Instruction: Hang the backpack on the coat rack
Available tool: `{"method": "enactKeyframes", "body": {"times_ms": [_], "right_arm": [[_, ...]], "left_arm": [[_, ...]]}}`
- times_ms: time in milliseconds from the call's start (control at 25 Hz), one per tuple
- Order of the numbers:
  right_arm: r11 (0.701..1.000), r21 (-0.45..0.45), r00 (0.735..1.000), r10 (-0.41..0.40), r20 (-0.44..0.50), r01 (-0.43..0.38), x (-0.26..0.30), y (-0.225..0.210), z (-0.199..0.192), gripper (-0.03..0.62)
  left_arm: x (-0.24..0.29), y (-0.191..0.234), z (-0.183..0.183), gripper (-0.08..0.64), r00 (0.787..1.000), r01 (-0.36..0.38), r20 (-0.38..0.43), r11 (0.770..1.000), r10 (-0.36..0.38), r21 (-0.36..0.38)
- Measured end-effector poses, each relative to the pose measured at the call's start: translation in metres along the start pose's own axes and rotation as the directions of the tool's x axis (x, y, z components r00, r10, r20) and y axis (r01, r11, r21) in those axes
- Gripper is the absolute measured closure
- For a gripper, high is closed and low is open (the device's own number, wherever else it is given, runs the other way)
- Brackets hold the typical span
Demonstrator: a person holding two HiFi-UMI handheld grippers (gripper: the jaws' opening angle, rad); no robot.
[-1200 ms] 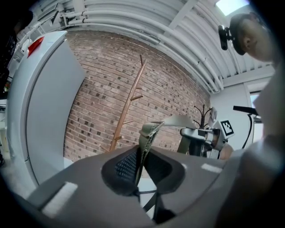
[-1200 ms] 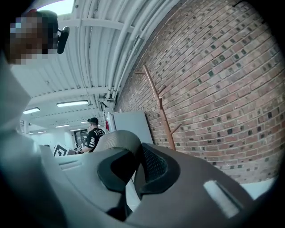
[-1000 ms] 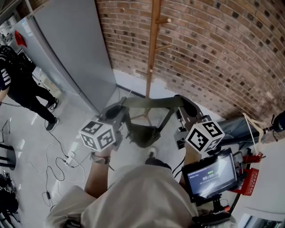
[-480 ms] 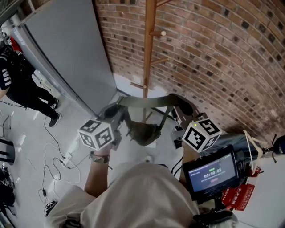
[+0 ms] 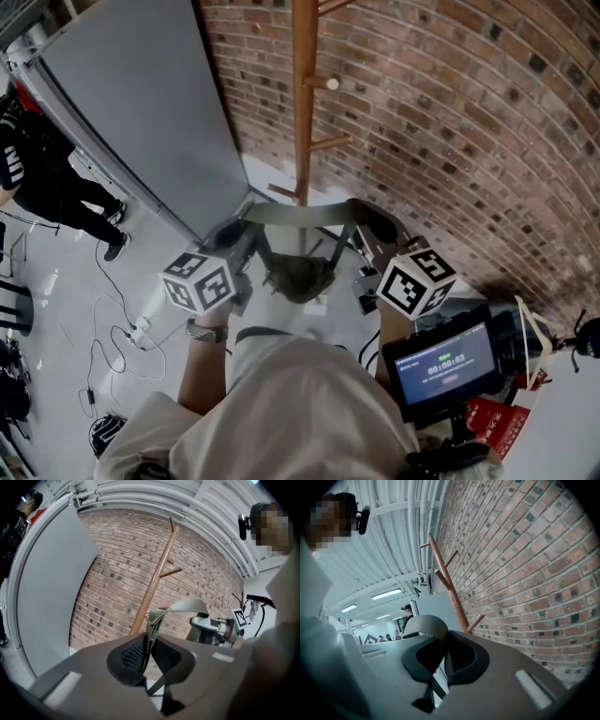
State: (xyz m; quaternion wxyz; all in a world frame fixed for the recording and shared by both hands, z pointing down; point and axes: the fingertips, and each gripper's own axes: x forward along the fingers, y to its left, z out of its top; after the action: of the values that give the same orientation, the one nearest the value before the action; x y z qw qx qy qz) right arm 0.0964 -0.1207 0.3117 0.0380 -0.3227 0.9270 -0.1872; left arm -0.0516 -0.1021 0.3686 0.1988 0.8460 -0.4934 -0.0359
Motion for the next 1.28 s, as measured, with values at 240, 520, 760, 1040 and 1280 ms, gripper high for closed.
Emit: {"method": "enactKeyframes", "body": {"times_ms": [240,520,760,1040,1280], "right_arm": [[0.999,0.049,1.000,0.010,-0.007,-0.009,0.018,-0.014,-0.007,0.584],[0.992,0.125,1.000,-0.012,-0.020,0.015,0.039,-0.023,-0.018,0.584],[0.985,0.140,0.995,-0.094,-0.031,0.098,0.048,-0.036,-0.027,0.584],[0.972,0.160,0.984,-0.162,-0.070,0.171,0.054,-0.048,-0.047,0.584],[0.962,0.183,0.977,-0.190,-0.093,0.204,0.064,-0.056,-0.057,0.584]], "left_arm": [[0.012,0.016,-0.005,0.541,0.999,-0.010,-0.030,1.000,0.009,-0.011],[0.025,0.032,-0.011,0.541,0.995,0.033,-0.091,0.999,-0.034,-0.008],[0.037,0.043,-0.020,0.540,0.984,0.094,-0.151,0.995,-0.097,-0.028],[0.048,0.057,-0.035,0.540,0.970,0.122,-0.205,0.990,-0.133,-0.067],[0.056,0.071,-0.043,0.540,0.960,0.129,-0.238,0.988,-0.145,-0.079]]}}
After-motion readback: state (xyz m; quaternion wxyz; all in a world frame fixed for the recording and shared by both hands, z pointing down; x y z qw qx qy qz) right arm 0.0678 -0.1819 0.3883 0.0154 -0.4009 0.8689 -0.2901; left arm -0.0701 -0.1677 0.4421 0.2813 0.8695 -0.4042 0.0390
